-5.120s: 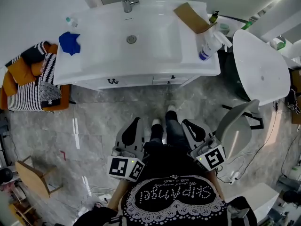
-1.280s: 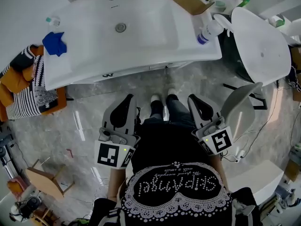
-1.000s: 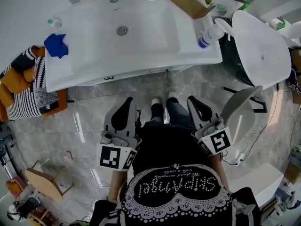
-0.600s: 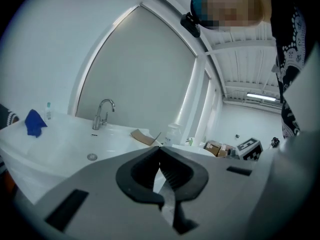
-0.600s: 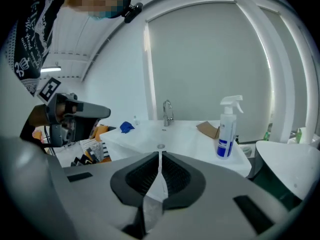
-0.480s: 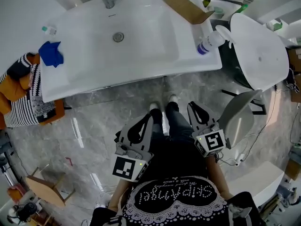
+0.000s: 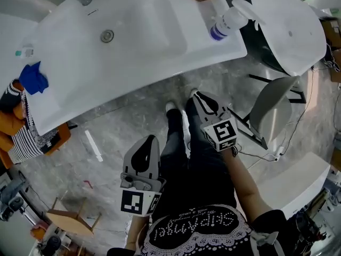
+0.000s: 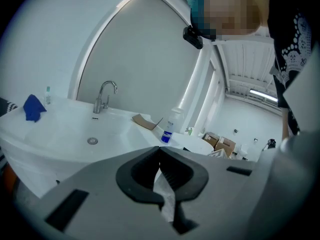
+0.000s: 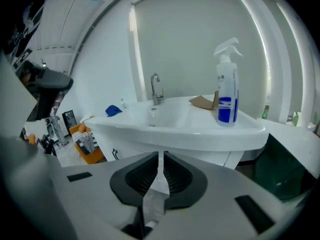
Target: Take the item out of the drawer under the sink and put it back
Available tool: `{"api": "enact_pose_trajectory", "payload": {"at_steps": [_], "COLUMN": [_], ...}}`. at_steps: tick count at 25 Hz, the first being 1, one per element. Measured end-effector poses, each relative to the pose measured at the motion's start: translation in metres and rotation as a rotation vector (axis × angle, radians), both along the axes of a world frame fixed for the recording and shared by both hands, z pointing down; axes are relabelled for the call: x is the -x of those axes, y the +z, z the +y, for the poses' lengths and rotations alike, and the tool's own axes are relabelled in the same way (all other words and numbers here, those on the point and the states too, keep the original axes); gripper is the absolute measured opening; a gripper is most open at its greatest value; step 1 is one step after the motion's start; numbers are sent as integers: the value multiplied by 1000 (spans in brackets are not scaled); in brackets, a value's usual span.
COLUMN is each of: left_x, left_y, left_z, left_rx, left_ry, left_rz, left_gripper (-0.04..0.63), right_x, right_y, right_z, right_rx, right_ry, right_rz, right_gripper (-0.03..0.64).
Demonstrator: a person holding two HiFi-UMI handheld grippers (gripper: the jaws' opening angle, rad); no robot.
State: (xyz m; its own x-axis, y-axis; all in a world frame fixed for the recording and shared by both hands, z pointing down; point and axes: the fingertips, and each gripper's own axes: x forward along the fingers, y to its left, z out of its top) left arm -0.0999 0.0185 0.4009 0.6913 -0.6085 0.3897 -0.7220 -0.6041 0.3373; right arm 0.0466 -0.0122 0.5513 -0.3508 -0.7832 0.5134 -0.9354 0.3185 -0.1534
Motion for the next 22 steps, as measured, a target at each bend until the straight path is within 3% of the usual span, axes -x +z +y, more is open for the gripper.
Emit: {"api": "enact_pose_trajectory", "payload": {"at_steps": [8,13,15,22], "left_x": [-17,-16,-16,-22], "left_y": [7,12,13,24], "left_z": [-2,5,9,22], "left_rx": [32,50,59,84], "left_ry": [20,2,0,14], "left_rz": [36,19,6,-27], "left_gripper": [5,5,5,5], "right_x": [-6,-12,-14,-15], "right_y": [77,115,129,167], "right_z": [-20,-24,-26,-50], "right_rx": [98,154,178,195], "right_ry": [20,50,59,98], "right_rz": [76,77,72,40], "right_gripper": [23,30,86,92]}}
